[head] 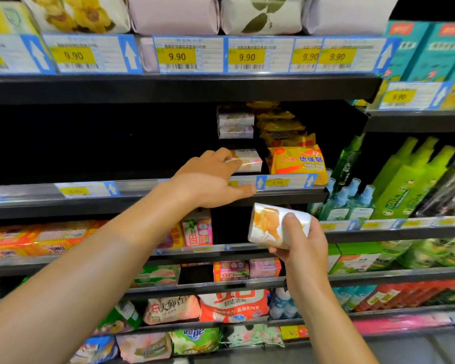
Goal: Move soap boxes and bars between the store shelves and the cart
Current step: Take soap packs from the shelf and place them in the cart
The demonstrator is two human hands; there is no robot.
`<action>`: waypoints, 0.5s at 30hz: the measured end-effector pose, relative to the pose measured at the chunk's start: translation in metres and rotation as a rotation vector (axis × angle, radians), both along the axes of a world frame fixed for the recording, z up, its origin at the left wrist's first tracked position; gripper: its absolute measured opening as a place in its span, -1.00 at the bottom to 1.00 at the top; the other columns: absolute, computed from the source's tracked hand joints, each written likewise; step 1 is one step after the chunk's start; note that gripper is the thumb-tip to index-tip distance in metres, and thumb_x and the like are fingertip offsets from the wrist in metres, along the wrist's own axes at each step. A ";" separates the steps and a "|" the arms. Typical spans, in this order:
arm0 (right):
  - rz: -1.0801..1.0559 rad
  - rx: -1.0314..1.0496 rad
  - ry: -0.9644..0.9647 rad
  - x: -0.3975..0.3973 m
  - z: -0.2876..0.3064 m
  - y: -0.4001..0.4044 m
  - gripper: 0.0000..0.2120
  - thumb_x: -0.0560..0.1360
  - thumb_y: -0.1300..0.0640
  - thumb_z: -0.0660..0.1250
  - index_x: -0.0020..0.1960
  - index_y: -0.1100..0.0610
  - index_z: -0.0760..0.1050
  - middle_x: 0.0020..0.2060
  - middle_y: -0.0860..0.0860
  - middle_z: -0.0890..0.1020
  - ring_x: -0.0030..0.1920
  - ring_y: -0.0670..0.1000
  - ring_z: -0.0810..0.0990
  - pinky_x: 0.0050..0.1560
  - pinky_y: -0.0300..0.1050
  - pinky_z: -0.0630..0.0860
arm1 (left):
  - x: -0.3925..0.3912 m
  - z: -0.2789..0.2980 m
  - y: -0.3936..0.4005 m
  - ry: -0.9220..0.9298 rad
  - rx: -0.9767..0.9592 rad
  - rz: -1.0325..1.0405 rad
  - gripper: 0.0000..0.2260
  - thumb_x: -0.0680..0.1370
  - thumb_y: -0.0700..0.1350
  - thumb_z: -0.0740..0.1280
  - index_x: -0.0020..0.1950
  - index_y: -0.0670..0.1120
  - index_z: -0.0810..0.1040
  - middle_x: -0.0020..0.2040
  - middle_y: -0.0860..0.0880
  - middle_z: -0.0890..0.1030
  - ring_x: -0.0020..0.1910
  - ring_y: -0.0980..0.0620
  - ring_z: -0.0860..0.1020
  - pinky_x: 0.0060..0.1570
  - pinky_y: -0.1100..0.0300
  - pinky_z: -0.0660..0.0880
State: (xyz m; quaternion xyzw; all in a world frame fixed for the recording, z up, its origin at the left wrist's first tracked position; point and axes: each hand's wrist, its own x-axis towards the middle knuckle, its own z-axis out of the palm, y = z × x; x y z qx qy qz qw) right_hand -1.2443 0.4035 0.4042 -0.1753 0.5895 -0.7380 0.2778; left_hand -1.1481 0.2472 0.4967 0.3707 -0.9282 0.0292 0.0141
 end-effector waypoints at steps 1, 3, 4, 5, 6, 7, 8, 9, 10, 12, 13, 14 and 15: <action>0.006 0.001 0.003 -0.001 0.001 0.000 -0.92 0.61 0.09 0.29 0.09 0.03 0.51 -0.05 0.09 0.67 -0.15 0.02 0.67 -0.30 -0.13 0.55 | -0.002 0.001 -0.002 -0.008 0.018 0.006 -0.30 0.52 0.43 0.05 0.58 0.11 0.15 0.56 0.04 0.15 0.48 -0.04 0.22 0.40 0.02 0.30; 0.018 0.002 0.006 -0.002 0.002 0.001 -0.93 0.61 0.09 0.29 0.08 0.02 0.51 -0.06 0.08 0.67 -0.15 0.02 0.67 -0.29 -0.13 0.55 | -0.006 0.004 -0.006 -0.024 0.052 0.006 -0.31 0.53 0.44 -0.02 0.58 0.13 0.12 0.59 0.04 0.10 0.52 -0.06 0.17 0.48 -0.04 0.16; 0.022 0.002 0.007 -0.002 0.002 0.001 -0.93 0.61 0.09 0.29 0.08 0.02 0.51 -0.06 0.07 0.67 -0.16 0.02 0.67 -0.29 -0.13 0.55 | -0.007 0.005 -0.008 -0.027 0.071 0.003 -0.32 0.53 0.43 -0.05 0.58 0.14 0.12 0.60 0.04 0.08 0.54 -0.07 0.14 0.50 -0.08 0.09; 0.025 0.002 0.007 -0.003 0.003 0.001 -0.94 0.61 0.10 0.29 0.07 0.01 0.51 -0.07 0.06 0.67 -0.16 0.01 0.67 -0.29 -0.13 0.55 | -0.008 0.006 -0.010 -0.027 0.089 0.000 -0.32 0.54 0.43 -0.07 0.58 0.14 0.11 0.60 0.03 0.07 0.55 -0.08 0.12 0.51 -0.10 0.05; 0.028 0.002 0.007 -0.003 0.003 0.000 -0.94 0.61 0.10 0.29 0.06 0.00 0.51 -0.07 0.06 0.66 -0.17 0.00 0.67 -0.28 -0.12 0.55 | -0.009 0.007 -0.012 -0.026 0.101 -0.001 -0.32 0.54 0.43 -0.09 0.59 0.14 0.11 0.61 0.02 0.06 0.56 -0.08 0.10 0.52 -0.11 0.02; 0.028 0.003 0.006 -0.004 0.003 0.000 -0.95 0.61 0.10 0.29 0.05 -0.01 0.50 -0.08 0.05 0.66 -0.18 -0.01 0.67 -0.28 -0.11 0.55 | -0.010 0.007 -0.013 -0.025 0.106 -0.002 -0.31 0.53 0.44 -0.10 0.59 0.14 0.11 0.61 0.02 0.05 0.56 -0.08 0.09 0.52 -0.12 0.01; 0.028 0.004 0.005 -0.004 0.004 0.000 -0.95 0.61 0.11 0.29 0.05 -0.02 0.50 -0.08 0.05 0.66 -0.18 -0.02 0.67 -0.28 -0.10 0.55 | -0.011 0.006 -0.014 -0.023 0.106 0.000 -0.31 0.53 0.44 -0.11 0.59 0.14 0.10 0.61 0.02 0.05 0.57 -0.07 0.08 0.52 -0.12 0.01; 0.027 0.008 0.003 -0.005 0.004 0.001 -0.95 0.61 0.11 0.29 0.05 -0.02 0.50 -0.08 0.05 0.66 -0.19 -0.02 0.67 -0.27 -0.10 0.55 | -0.012 0.006 -0.015 -0.024 0.105 0.002 -0.30 0.53 0.44 -0.11 0.59 0.14 0.10 0.61 0.02 0.04 0.57 -0.07 0.08 0.52 -0.12 0.00; 0.028 0.011 0.003 -0.005 0.004 0.002 -0.94 0.61 0.11 0.29 0.06 -0.01 0.50 -0.08 0.05 0.66 -0.19 -0.03 0.67 -0.27 -0.09 0.55 | -0.014 0.006 -0.016 -0.025 0.104 0.004 -0.30 0.53 0.44 -0.11 0.59 0.14 0.10 0.61 0.03 0.04 0.57 -0.07 0.07 0.52 -0.13 0.00; 0.034 0.014 0.002 -0.006 0.004 0.002 -0.93 0.61 0.12 0.29 0.06 -0.02 0.50 -0.09 0.04 0.66 -0.20 -0.05 0.66 -0.26 -0.09 0.55 | -0.016 0.006 -0.018 -0.028 0.100 0.007 -0.31 0.54 0.43 -0.11 0.59 0.14 0.10 0.61 0.04 0.03 0.57 -0.07 0.07 0.52 -0.13 -0.01; 0.035 0.015 -0.001 -0.007 0.005 0.003 -0.93 0.61 0.12 0.29 0.06 -0.03 0.50 -0.10 0.03 0.66 -0.21 -0.06 0.66 -0.26 -0.09 0.55 | -0.016 0.005 -0.019 -0.027 0.096 0.004 -0.31 0.54 0.43 -0.10 0.59 0.14 0.10 0.61 0.04 0.03 0.57 -0.06 0.07 0.52 -0.14 -0.01; 0.036 0.014 -0.005 -0.008 0.005 0.003 -0.92 0.60 0.13 0.29 0.06 -0.02 0.50 -0.11 0.02 0.66 -0.22 -0.07 0.66 -0.27 -0.10 0.55 | -0.017 0.004 -0.020 -0.022 0.092 -0.001 -0.31 0.54 0.44 -0.10 0.59 0.14 0.09 0.61 0.04 0.02 0.57 -0.06 0.06 0.52 -0.14 -0.02; 0.037 0.012 -0.006 -0.009 0.005 0.003 -0.92 0.60 0.14 0.28 0.07 0.00 0.50 -0.11 0.03 0.66 -0.23 -0.08 0.66 -0.28 -0.12 0.55 | -0.017 0.004 -0.021 -0.016 0.091 -0.008 -0.31 0.53 0.44 -0.10 0.59 0.14 0.09 0.61 0.05 0.02 0.57 -0.06 0.06 0.52 -0.15 -0.02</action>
